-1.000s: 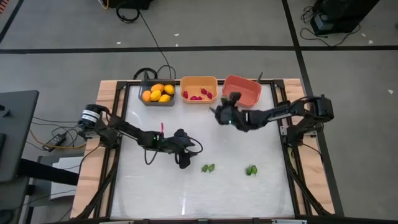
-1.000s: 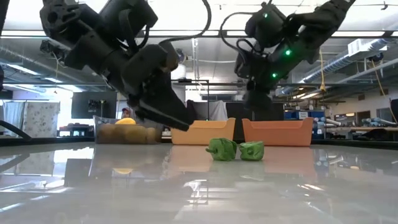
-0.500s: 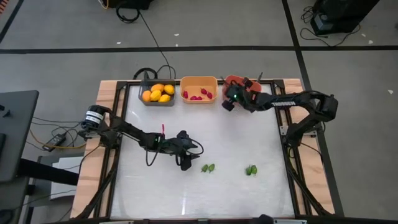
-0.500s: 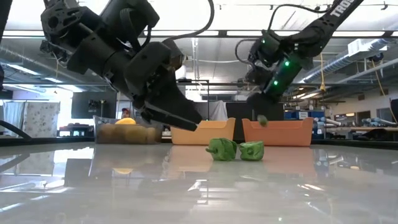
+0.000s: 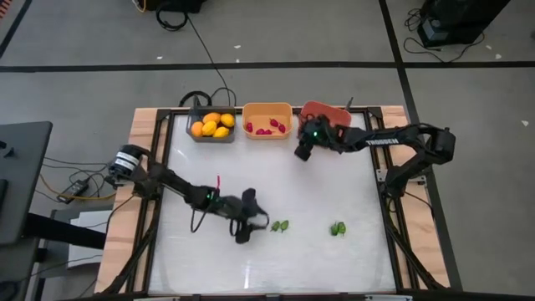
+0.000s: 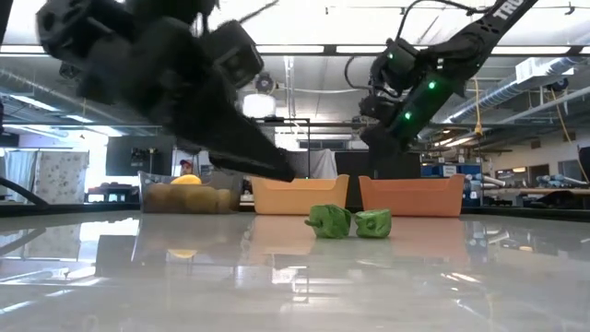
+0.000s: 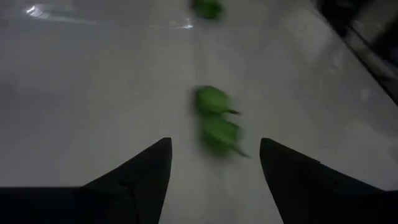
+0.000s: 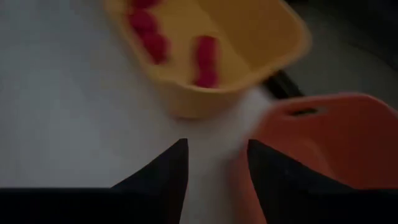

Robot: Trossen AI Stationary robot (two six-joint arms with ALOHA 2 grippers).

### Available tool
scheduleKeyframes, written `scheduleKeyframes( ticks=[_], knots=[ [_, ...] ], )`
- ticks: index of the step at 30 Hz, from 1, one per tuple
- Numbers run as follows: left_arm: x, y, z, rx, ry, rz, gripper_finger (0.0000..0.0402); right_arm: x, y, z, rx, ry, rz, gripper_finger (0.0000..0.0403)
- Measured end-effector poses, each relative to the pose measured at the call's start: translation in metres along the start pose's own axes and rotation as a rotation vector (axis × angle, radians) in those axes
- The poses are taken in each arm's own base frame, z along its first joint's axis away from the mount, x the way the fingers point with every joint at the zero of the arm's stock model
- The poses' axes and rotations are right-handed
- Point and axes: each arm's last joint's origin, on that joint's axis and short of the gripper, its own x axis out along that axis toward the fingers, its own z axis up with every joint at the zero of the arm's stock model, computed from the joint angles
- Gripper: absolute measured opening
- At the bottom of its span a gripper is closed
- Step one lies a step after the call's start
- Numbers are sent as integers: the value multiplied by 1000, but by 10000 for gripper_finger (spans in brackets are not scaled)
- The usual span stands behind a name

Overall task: Sort produce into baskets
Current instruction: Put the green chili pepper into the orange bin

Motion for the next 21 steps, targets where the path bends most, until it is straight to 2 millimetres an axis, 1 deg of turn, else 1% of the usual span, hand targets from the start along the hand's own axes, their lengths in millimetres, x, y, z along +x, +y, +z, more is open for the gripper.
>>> scheduleKeyframes(
  ticks=[3, 5, 10, 12, 15, 18, 21],
  knots=[
    [6, -16, -8, 94, -27, -47, 251, -8, 24, 1, -45, -19, 53, 176],
    [13, -21, -14, 117, -65, -52, 251, -14, 41, 0, -79, -34, 86, 176],
    [35, -22, -19, 93, -70, 25, 251, -33, 77, -4, -155, -74, 85, 176],
    [43, -21, -21, 102, -46, 61, 250, -39, 88, -7, -209, -75, 55, 176],
    [54, -22, -26, 164, -3, 85, 246, -46, 97, -15, -267, -43, 28, 176],
    [61, -24, -25, 193, 2, 87, 222, -51, 103, -22, -257, -7, 39, 176],
    [63, -23, -25, 187, 0, 93, 171, -56, 112, -28, -211, 14, 90, 176]
  ],
)
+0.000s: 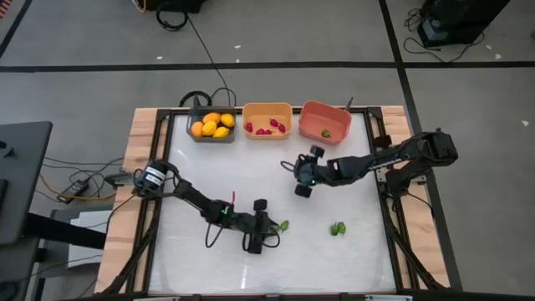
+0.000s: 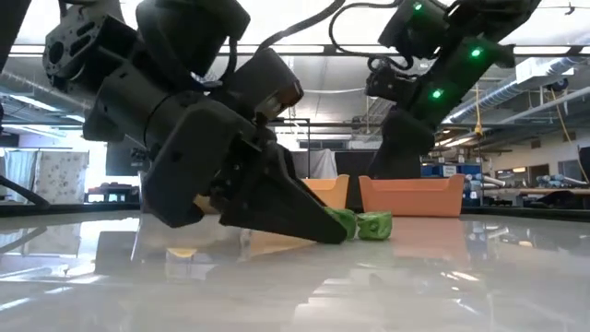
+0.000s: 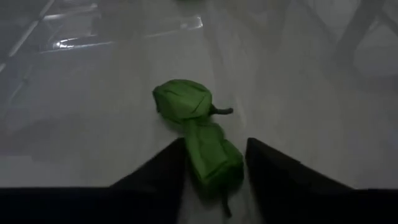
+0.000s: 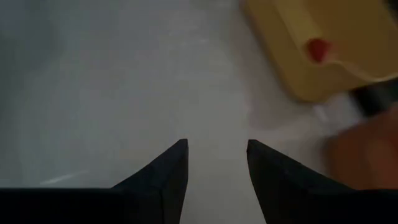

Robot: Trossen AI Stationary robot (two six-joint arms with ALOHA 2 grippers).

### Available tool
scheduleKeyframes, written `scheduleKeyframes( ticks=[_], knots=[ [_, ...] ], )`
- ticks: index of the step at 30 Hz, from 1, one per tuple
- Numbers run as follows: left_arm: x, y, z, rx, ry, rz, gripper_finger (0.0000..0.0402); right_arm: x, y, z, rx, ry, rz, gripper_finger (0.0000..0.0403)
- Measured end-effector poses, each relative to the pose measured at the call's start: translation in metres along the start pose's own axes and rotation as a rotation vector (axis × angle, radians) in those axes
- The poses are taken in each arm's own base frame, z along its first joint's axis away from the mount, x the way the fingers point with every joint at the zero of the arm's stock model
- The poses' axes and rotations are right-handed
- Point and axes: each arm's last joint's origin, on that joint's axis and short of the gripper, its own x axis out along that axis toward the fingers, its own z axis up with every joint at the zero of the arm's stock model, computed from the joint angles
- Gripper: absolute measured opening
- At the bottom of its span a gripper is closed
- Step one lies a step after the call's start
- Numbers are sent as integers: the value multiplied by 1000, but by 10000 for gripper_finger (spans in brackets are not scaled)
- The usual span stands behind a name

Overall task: Sort produce into baskets
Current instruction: Put the green chili pepper into the orange bin

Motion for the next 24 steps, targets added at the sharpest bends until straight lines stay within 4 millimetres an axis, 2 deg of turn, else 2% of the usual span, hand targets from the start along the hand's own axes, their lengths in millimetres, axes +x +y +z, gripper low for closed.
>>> scheduleKeyframes(
  ticks=[4, 6, 11, 16, 24],
  knots=[
    [0, 8, 3, -13, -1, 29, 81, -3, 17, -10, 32, -9, 183, 176],
    [0, 13, 5, -20, -3, 50, 49, -5, 25, -14, 48, -25, 290, 176],
    [-2, 17, 13, 3, -41, 53, 48, -11, 42, -17, 129, -136, 533, 176],
    [-5, 13, 20, 147, -108, 102, 77, -15, 48, -20, 224, -131, 611, 176],
    [-10, 7, 30, 316, -179, 282, 86, -18, 54, -29, 316, -110, 748, 168]
  ],
)
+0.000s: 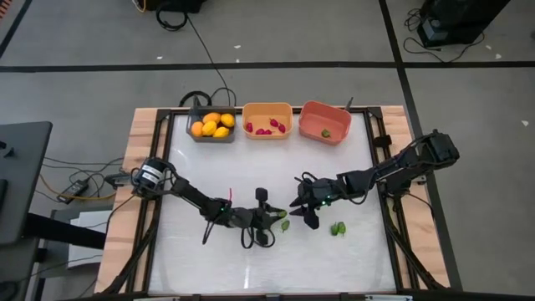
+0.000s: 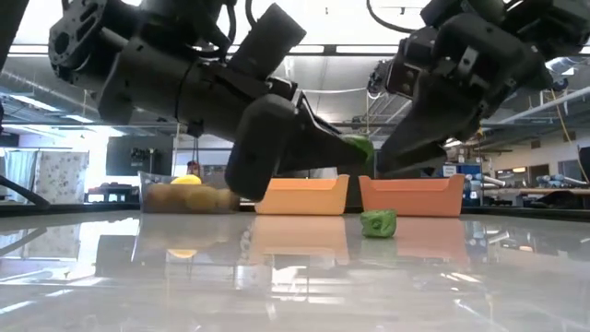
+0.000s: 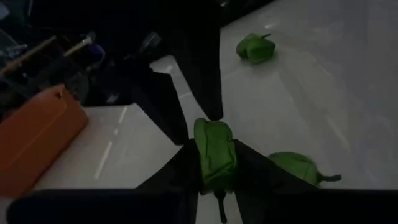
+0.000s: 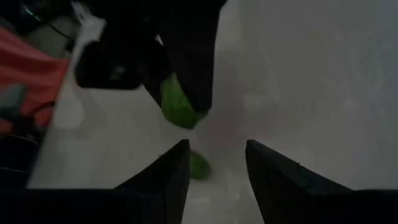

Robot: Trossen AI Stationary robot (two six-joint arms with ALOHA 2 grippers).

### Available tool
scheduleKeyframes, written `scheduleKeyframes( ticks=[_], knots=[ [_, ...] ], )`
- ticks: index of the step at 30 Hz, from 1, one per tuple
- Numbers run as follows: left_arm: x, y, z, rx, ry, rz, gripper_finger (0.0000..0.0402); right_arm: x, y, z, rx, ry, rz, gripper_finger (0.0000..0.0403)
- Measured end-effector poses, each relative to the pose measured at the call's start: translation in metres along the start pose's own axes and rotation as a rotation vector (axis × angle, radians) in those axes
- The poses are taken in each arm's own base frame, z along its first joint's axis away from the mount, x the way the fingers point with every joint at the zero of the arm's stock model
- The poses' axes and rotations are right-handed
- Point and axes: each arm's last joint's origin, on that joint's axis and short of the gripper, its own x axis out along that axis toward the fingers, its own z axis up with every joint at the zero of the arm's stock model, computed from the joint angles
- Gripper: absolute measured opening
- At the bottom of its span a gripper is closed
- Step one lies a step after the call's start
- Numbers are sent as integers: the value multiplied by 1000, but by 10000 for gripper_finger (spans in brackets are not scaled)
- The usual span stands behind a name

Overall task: Sort produce into baskets
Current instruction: Put the green chili pepper into the orange bin

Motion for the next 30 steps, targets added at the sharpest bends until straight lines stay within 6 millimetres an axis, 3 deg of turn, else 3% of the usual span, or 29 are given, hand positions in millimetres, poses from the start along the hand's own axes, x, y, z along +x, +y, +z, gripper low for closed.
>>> scheduleKeyframes(
  ticks=[8, 21, 30],
  knots=[
    [-1, 1, 2, 110, -11, 32, 88, -3, 11, 3, 31, -167, 126, 167],
    [0, 4, 13, 164, -76, 92, 89, 2, 11, -1, 69, -146, 134, 187],
    [0, 4, 12, 175, -64, 86, 89, 1, 12, 2, 72, -178, 156, 146]
  ],
)
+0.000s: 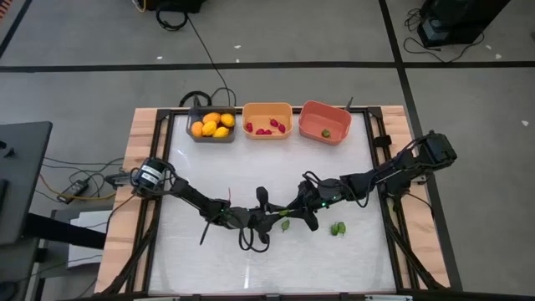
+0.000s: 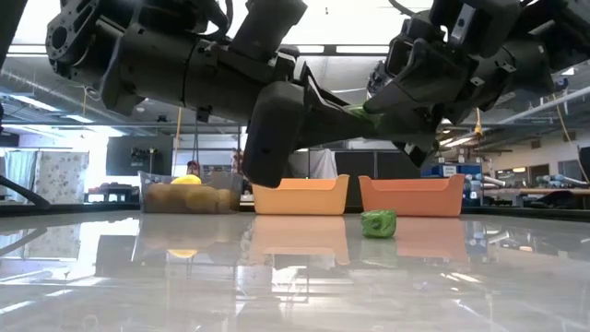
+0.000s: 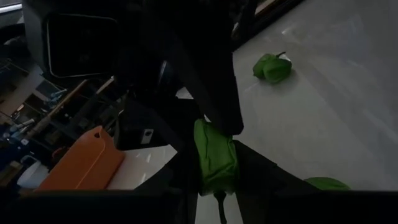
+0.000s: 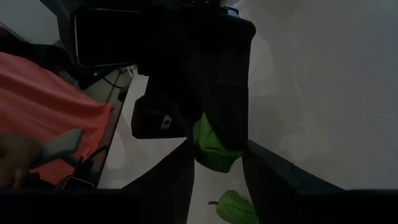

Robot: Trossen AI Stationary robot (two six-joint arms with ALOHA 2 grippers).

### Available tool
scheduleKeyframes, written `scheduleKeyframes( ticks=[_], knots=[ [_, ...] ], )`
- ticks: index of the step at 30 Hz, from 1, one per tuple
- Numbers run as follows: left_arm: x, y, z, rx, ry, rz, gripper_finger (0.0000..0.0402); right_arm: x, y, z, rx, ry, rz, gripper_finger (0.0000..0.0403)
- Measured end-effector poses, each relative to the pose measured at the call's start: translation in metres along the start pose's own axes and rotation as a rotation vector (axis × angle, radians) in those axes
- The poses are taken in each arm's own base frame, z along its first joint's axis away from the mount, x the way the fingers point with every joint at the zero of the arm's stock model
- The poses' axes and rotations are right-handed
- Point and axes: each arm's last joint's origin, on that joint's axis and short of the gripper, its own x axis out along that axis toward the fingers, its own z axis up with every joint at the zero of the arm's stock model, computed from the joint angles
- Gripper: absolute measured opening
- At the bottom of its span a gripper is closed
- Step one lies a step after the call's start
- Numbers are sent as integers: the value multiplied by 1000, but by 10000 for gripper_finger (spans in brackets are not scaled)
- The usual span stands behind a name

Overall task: Sort produce into baskets
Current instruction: Put the green chili pepper into the orange bin

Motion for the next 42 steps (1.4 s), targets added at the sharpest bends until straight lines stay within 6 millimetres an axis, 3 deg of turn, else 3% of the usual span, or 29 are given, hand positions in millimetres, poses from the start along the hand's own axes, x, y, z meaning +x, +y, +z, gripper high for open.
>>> scheduleKeyframes(
  ticks=[5, 11, 16, 21, 28, 36, 42],
  knots=[
    [0, 0, 0, 2, 1, -5, 89, 0, 0, 0, 4, 9, 7, 105],
    [-2, -4, 1, -102, 1, -15, 108, 0, -1, 0, -30, 14, 13, 16],
    [-4, -5, -1, -112, 59, -45, 153, 0, -7, 0, -25, 28, -24, 15],
    [-6, 17, 1, -183, 217, -83, 199, -7, -23, 1, 14, 79, -175, 14],
    [0, 33, -10, -422, 260, -292, 224, -41, -47, 20, 19, 36, -530, 14],
    [3, 28, -17, -444, 281, -303, 224, -92, -69, 55, -110, -134, -931, 19],
    [5, 29, -13, -463, 230, -317, 224, -118, -105, 67, -97, -110, -1116, 25]
  ],
)
